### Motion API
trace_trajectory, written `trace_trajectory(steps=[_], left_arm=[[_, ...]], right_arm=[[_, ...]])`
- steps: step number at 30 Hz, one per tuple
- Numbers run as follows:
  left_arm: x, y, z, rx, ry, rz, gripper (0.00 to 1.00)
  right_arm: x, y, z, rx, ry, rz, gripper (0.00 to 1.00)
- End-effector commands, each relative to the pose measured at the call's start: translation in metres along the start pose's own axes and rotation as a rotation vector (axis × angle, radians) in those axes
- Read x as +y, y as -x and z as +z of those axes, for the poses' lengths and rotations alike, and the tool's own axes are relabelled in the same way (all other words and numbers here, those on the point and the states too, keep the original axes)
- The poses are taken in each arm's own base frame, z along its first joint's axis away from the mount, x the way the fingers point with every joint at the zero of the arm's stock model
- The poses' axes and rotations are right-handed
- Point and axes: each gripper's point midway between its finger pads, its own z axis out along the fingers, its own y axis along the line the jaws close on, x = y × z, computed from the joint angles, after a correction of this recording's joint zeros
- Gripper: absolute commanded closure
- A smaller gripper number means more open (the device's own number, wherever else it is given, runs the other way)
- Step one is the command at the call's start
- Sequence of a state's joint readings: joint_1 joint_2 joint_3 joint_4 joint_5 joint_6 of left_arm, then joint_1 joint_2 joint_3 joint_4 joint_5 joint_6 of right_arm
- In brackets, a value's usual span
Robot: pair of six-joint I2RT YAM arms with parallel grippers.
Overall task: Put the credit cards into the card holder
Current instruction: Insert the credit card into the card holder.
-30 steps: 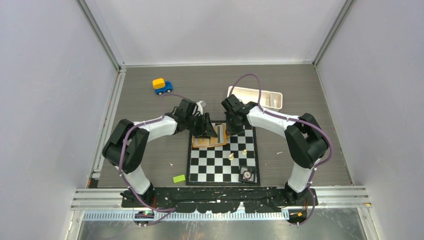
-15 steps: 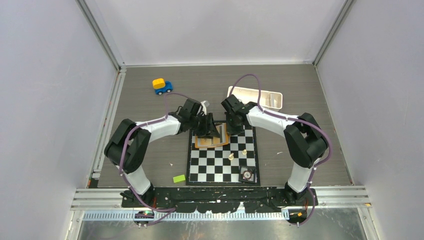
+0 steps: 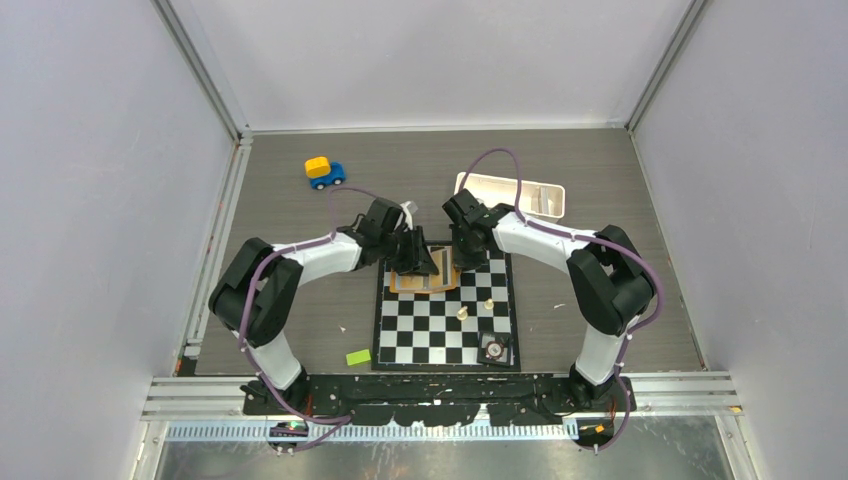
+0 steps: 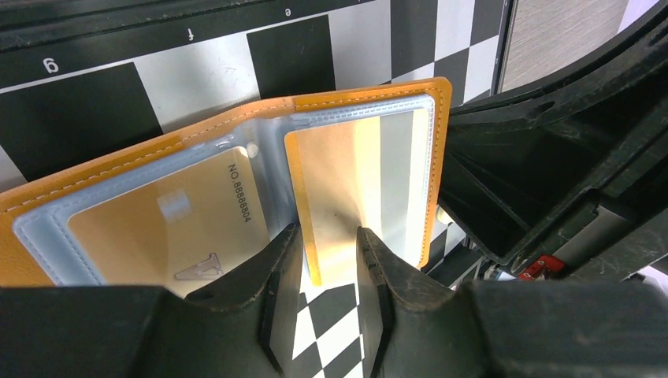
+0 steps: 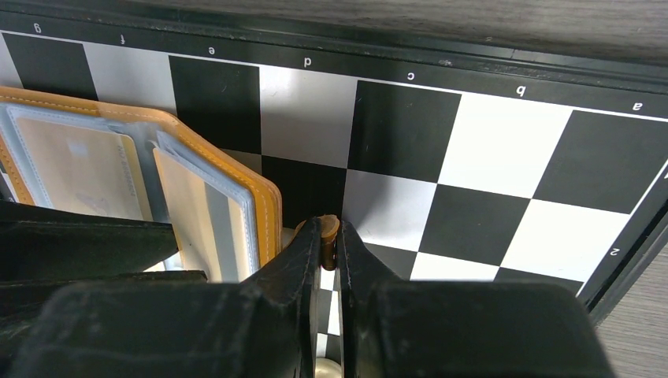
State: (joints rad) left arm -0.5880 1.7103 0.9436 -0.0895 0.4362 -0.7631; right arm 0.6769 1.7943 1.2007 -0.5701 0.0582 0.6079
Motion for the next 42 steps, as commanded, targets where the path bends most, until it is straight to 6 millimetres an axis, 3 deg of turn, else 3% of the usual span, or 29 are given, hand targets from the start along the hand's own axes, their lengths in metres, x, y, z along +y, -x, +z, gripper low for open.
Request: trace_trajectory(steps=[1, 5, 10, 14, 22, 27, 31, 42], left_arm=[[-0.033, 0.017, -0.008, -0.073, -0.115, 0.045, 0.68], [-0.027, 0.016, -0.018, -0.077, -0.058, 0.063, 0.59], [-0.022, 0.015, -0.047, -0.105, 0.030, 0.115, 0.44], [-0.007, 0.015, -0.072, -0.146, 0.146, 0.147, 0.34], [0.039, 0.011, -0.089, -0.146, 0.337, 0.135, 0.29], [0.048, 0.011, -0.084, -0.140, 0.361, 0.130, 0.30], [0.054, 0.011, -0.081, -0.133, 0.383, 0.133, 0.33], [0.067, 0.007, -0.068, -0.103, 0.406, 0.134, 0.39]], right_arm=[[0.004, 0.001, 0.008, -0.010, 0.006, 0.009, 1.00], [0.003, 0.008, -0.006, -0.037, -0.003, -0.002, 0.99], [-0.002, 0.018, -0.033, -0.076, -0.019, -0.015, 0.71], [0.001, 0.025, -0.060, -0.119, 0.007, -0.011, 0.56], [0.025, 0.036, -0.102, -0.190, 0.164, 0.020, 0.51], [0.045, 0.023, -0.088, -0.107, 0.262, 0.037, 0.62], [0.053, 0.014, -0.070, -0.057, 0.298, 0.055, 0.64], [0.041, -0.001, -0.039, -0.001, 0.238, 0.071, 0.72]])
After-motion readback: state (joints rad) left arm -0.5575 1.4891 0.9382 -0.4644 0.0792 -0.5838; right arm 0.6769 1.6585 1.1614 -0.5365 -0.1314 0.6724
